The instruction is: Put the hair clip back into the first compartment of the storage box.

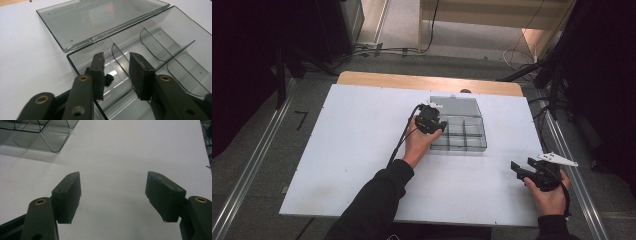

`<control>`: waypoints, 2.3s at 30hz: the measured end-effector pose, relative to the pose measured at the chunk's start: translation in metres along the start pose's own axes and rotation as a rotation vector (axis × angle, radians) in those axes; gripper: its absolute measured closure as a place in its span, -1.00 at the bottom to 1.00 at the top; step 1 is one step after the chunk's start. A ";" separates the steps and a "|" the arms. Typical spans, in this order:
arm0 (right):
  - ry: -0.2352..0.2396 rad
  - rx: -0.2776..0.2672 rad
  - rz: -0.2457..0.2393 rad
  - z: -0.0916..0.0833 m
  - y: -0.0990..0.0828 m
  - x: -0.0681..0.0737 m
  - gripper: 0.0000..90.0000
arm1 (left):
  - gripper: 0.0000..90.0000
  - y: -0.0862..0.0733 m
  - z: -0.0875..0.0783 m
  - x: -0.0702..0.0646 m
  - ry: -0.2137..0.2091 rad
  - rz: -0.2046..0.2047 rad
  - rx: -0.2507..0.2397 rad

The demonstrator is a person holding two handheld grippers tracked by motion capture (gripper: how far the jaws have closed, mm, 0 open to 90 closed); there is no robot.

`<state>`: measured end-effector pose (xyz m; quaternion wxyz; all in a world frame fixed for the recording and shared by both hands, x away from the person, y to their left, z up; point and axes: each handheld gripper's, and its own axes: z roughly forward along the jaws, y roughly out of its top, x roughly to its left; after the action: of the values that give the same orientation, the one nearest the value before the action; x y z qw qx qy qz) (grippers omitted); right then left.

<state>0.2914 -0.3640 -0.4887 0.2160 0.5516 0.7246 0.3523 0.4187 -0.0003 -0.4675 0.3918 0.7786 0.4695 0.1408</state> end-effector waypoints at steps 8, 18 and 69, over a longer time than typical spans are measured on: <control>0.000 -0.003 -0.004 0.000 0.000 0.000 -0.40 | 0.26 -0.003 -0.012 0.001 -0.009 -0.002 -0.026; -0.004 -0.001 -0.003 -0.001 0.000 0.000 -0.40 | 0.05 -0.010 -0.023 0.007 -0.034 -0.018 -0.036; -0.010 0.002 -0.004 -0.001 0.000 0.003 -0.40 | -0.33 -0.059 -0.085 0.037 -0.053 -0.081 -0.089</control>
<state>0.2898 -0.3616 -0.4879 0.2196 0.5521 0.7249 0.3485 0.3515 0.0862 -0.4611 0.4438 0.7443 0.4832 0.1250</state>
